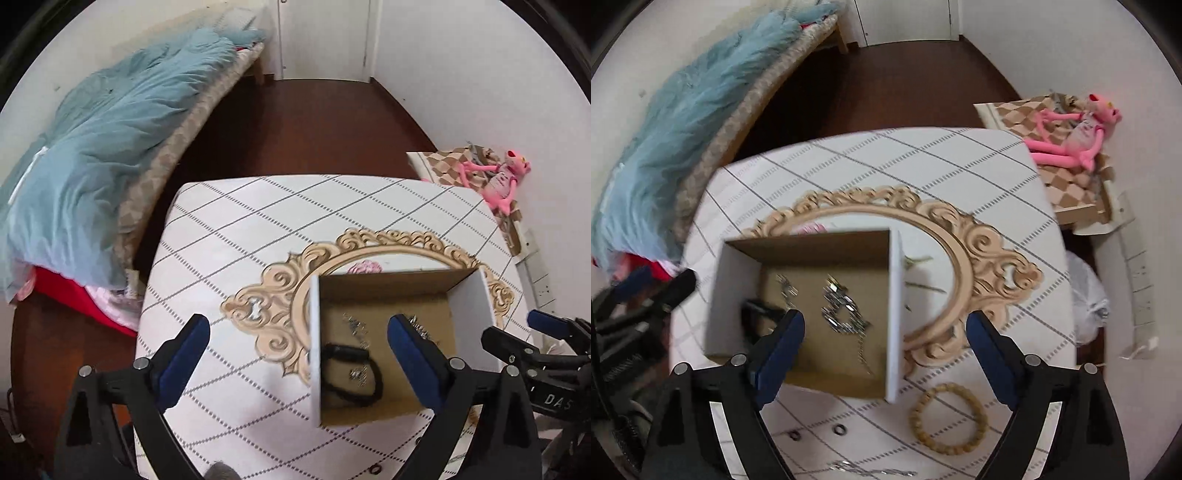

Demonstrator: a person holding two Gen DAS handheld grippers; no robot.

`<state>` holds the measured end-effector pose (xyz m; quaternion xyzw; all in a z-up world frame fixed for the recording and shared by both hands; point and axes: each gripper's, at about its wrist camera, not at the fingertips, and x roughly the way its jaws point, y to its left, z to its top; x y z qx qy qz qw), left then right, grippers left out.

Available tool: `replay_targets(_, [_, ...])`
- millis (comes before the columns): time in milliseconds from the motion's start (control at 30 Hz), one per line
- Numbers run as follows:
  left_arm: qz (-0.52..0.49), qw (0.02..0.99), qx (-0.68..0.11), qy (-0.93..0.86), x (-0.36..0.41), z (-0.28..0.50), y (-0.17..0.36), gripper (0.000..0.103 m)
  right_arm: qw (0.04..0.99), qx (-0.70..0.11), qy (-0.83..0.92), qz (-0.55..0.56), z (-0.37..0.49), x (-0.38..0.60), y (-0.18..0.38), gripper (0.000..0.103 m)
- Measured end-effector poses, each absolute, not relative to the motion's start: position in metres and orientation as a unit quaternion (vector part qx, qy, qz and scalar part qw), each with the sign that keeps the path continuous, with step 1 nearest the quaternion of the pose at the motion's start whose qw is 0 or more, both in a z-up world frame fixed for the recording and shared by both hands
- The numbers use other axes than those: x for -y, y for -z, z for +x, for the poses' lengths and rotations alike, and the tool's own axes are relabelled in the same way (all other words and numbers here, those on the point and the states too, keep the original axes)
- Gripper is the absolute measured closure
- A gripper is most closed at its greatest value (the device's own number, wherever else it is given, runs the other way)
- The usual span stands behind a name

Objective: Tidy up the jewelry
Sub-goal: 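Grasp the wooden bead bracelet with the right tool while the left tool grasps a black ring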

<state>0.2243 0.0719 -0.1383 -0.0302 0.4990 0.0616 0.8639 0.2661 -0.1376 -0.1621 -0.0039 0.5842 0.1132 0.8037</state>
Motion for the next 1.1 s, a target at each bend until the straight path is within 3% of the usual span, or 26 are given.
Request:
replay_targets(67, [-0.029,0.865,-0.497,-0.065,-0.071,0.216,0.14,0.004,0.803,-0.586,-0.109,-0.013,0.259,0.139,0.166,0.004])
replay_targets(367, [-0.021,0.863,-0.499,-0.073,-0.061,0.186,0.137,0.004,0.811,-0.576,-0.097,-0.027,0.228,0.141,0.161,0.004])
replay_targets(1100, [-0.053,0.887,-0.455,-0.06,-0.04,0.111,0.066,0.004,0.87,-0.485,-0.087,-0.005,0.142,0.171,0.056,0.001])
